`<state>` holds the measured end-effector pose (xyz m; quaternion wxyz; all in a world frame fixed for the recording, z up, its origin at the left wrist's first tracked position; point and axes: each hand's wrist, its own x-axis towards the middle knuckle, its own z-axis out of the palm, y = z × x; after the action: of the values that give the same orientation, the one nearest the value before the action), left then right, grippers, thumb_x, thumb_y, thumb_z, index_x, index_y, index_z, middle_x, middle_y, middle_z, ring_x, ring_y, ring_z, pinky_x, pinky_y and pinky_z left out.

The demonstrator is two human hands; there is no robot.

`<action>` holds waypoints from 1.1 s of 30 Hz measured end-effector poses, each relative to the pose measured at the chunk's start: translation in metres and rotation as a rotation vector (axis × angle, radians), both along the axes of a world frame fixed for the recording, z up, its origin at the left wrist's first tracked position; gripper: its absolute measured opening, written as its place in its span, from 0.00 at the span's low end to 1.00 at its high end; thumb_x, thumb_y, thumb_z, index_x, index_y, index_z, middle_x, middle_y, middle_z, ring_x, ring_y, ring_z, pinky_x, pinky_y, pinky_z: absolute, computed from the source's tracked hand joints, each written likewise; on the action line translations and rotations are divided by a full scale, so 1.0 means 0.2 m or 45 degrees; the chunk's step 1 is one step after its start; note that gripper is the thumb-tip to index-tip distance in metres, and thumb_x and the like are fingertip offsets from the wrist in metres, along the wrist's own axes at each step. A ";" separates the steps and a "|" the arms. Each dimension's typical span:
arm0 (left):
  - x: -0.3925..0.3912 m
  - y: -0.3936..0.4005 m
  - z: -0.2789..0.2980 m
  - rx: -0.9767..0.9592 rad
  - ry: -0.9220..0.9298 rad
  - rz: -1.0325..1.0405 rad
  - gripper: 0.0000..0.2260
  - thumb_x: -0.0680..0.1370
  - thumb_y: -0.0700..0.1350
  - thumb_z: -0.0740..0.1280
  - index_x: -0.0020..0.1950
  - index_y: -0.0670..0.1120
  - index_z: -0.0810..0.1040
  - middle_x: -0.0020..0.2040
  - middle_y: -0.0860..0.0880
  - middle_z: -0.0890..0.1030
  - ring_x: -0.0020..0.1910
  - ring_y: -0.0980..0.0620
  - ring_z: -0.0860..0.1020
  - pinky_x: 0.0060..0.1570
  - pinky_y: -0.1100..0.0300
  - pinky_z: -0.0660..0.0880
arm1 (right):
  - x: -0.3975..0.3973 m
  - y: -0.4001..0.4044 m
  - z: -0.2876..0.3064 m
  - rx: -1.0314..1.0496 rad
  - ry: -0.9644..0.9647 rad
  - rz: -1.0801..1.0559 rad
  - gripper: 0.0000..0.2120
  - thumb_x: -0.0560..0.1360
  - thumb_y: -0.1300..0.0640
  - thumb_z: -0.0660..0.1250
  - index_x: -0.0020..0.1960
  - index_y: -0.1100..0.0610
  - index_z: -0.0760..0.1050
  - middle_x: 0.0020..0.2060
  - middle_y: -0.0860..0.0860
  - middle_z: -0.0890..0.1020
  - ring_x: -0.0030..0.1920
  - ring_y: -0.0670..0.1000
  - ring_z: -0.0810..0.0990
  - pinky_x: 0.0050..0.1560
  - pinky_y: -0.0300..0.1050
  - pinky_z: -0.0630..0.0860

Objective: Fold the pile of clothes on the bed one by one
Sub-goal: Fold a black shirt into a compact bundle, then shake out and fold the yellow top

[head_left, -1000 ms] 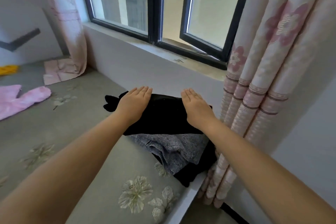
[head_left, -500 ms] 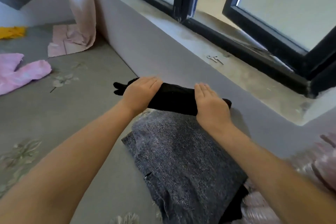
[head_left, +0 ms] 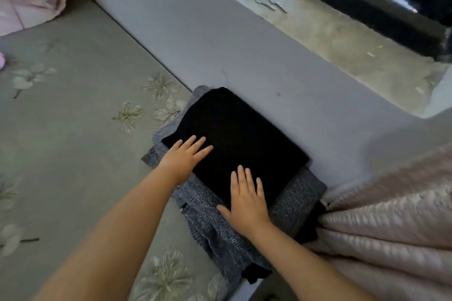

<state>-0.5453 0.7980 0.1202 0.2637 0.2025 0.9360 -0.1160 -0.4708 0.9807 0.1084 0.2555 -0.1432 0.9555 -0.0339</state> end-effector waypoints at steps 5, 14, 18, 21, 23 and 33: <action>0.07 0.00 0.09 0.048 0.077 0.212 0.31 0.78 0.38 0.57 0.75 0.54 0.45 0.76 0.47 0.44 0.75 0.47 0.43 0.72 0.49 0.47 | -0.04 0.01 0.05 -0.024 -0.014 -0.003 0.37 0.77 0.37 0.47 0.75 0.60 0.43 0.75 0.56 0.45 0.75 0.55 0.43 0.72 0.55 0.44; 0.64 -0.13 0.41 0.223 0.685 1.030 0.22 0.81 0.47 0.54 0.75 0.51 0.55 0.75 0.46 0.56 0.74 0.46 0.52 0.69 0.51 0.51 | -0.13 -0.26 0.46 -0.491 0.501 0.692 0.25 0.79 0.50 0.55 0.72 0.59 0.59 0.72 0.56 0.61 0.73 0.57 0.56 0.70 0.52 0.54; 1.16 -0.23 0.53 0.108 0.795 1.444 0.23 0.80 0.48 0.54 0.75 0.51 0.54 0.76 0.47 0.53 0.75 0.47 0.49 0.70 0.51 0.48 | 0.13 -0.59 0.61 -0.542 0.518 1.052 0.26 0.79 0.48 0.53 0.74 0.58 0.55 0.74 0.57 0.54 0.74 0.57 0.50 0.71 0.53 0.47; 1.61 -0.29 0.61 0.004 0.857 1.697 0.23 0.80 0.48 0.55 0.75 0.51 0.54 0.76 0.48 0.50 0.75 0.47 0.46 0.70 0.51 0.47 | 0.47 -0.82 0.68 -0.632 0.464 1.304 0.27 0.79 0.48 0.53 0.74 0.57 0.53 0.75 0.57 0.52 0.75 0.55 0.48 0.71 0.52 0.45; 1.91 -0.32 0.65 -0.082 0.861 1.872 0.23 0.80 0.50 0.53 0.75 0.52 0.52 0.76 0.48 0.50 0.75 0.47 0.46 0.70 0.51 0.49 | 0.73 -0.94 0.71 -0.708 0.417 1.450 0.28 0.79 0.48 0.54 0.75 0.56 0.51 0.75 0.56 0.52 0.75 0.55 0.48 0.72 0.51 0.44; 3.40 -0.34 0.71 -0.389 0.867 2.538 0.22 0.81 0.52 0.50 0.75 0.51 0.52 0.76 0.49 0.51 0.75 0.49 0.48 0.71 0.52 0.48 | 2.13 -1.46 0.73 -0.827 0.277 1.976 0.29 0.79 0.45 0.50 0.75 0.55 0.47 0.75 0.55 0.50 0.75 0.55 0.45 0.72 0.51 0.41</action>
<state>0.1355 0.7292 0.2619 -0.0135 -0.7337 0.6792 -0.0146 -0.0442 0.6896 0.2546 0.0591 -0.8271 0.5485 -0.1078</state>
